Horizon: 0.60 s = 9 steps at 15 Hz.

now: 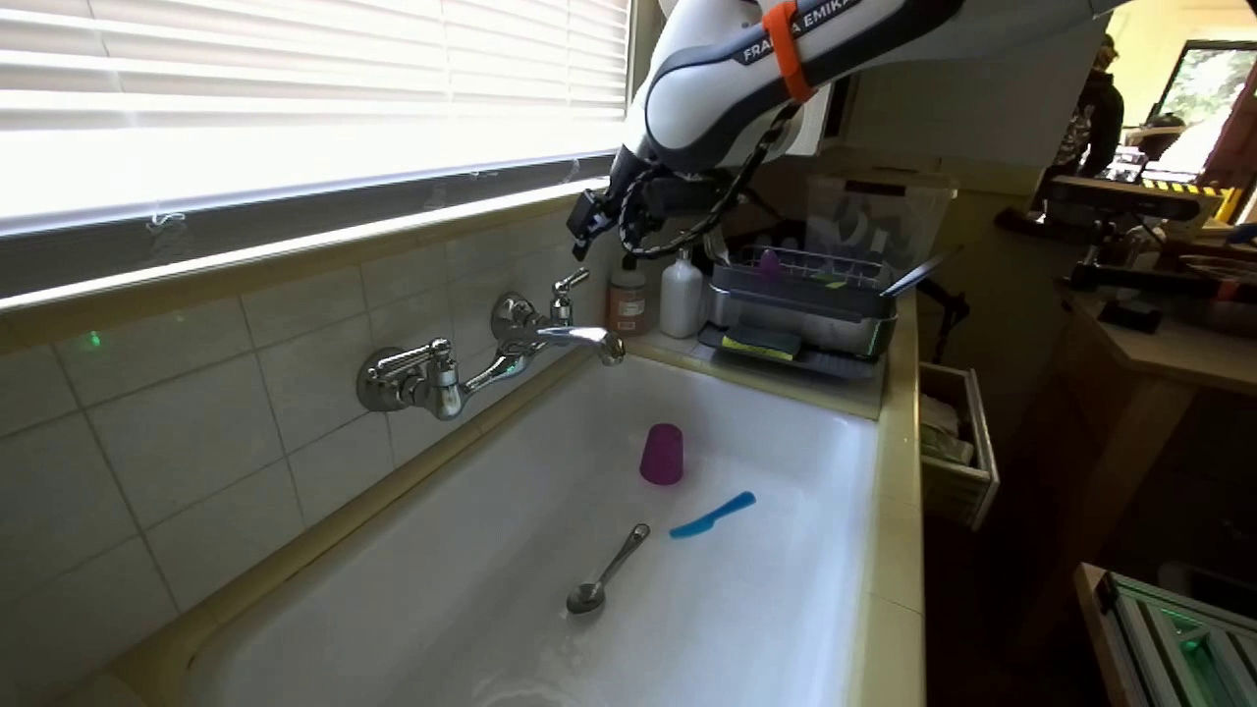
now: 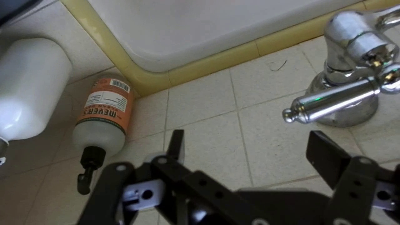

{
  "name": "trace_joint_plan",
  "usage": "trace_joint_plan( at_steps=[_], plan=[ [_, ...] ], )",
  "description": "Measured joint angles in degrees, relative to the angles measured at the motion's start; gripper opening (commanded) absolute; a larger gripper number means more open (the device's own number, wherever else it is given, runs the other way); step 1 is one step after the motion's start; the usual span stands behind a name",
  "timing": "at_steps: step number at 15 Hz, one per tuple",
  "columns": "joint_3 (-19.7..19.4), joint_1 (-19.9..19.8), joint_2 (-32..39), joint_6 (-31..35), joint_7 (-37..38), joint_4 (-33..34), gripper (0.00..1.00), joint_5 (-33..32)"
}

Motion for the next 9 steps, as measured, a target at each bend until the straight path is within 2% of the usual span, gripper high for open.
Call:
trace_joint_plan(
  at_steps=[2,9],
  plan=[
    [0.6,-0.3,2.2,-0.1,-1.7,2.1,0.66,0.1],
    [2.8,-1.8,7.1,-1.4,-6.9,7.5,0.11,0.2]
  ],
)
